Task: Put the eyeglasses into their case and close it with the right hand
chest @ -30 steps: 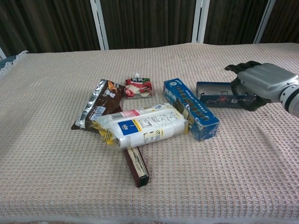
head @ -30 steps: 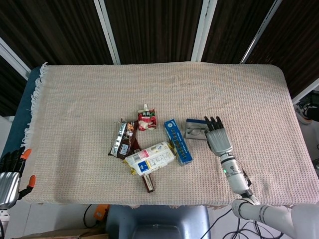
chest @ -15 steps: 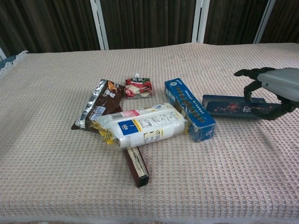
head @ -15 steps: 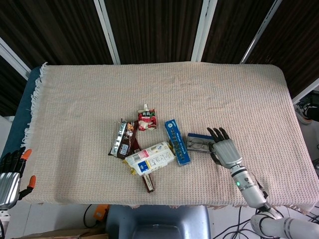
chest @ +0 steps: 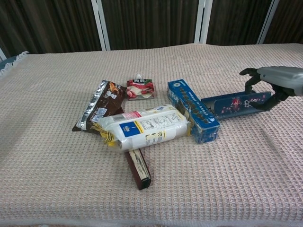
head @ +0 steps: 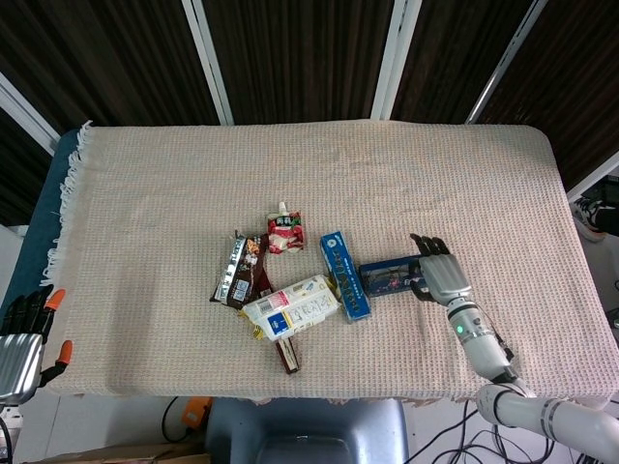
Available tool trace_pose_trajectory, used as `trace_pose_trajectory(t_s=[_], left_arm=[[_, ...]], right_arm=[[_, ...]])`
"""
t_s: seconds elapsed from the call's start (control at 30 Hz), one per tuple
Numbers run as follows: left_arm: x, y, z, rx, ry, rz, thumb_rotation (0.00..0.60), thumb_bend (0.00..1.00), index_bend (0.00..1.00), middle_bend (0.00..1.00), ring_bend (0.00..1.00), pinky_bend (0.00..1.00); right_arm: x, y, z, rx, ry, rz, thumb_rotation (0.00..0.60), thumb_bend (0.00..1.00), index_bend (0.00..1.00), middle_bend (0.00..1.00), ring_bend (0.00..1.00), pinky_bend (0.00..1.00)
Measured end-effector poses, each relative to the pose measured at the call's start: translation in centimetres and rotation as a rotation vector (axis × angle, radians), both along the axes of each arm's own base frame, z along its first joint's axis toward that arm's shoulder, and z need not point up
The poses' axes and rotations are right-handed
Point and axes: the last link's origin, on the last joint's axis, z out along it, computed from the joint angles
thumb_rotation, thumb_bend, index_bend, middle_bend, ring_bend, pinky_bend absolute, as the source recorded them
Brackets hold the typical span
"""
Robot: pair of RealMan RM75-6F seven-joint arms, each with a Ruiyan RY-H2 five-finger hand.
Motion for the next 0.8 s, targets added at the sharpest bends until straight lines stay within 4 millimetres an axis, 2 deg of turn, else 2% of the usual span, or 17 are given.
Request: trace_pose_trajectory(t_s=[0.17,0.8], left_arm=[[-0.1,0.1,0.1,0.005,-0.001,0.005,0.6,0.43,0.0,0.0,0.0,0.05],[-0.2,0.3,-0.1,-0.002,0.008,0.012,0.6,0.43,0.0,0.0,0.0,0.05]], right_arm=[[0.6,-1.8,-0.5,-0.008,-0.012,-0.026,0.6,0.65,0.72,0.14,0.0,0.0],[2.4,-5.1,-0.2,-0.068,0.005,-0.04,0.6,0.65,0.72,0.14,0.0,0.0]])
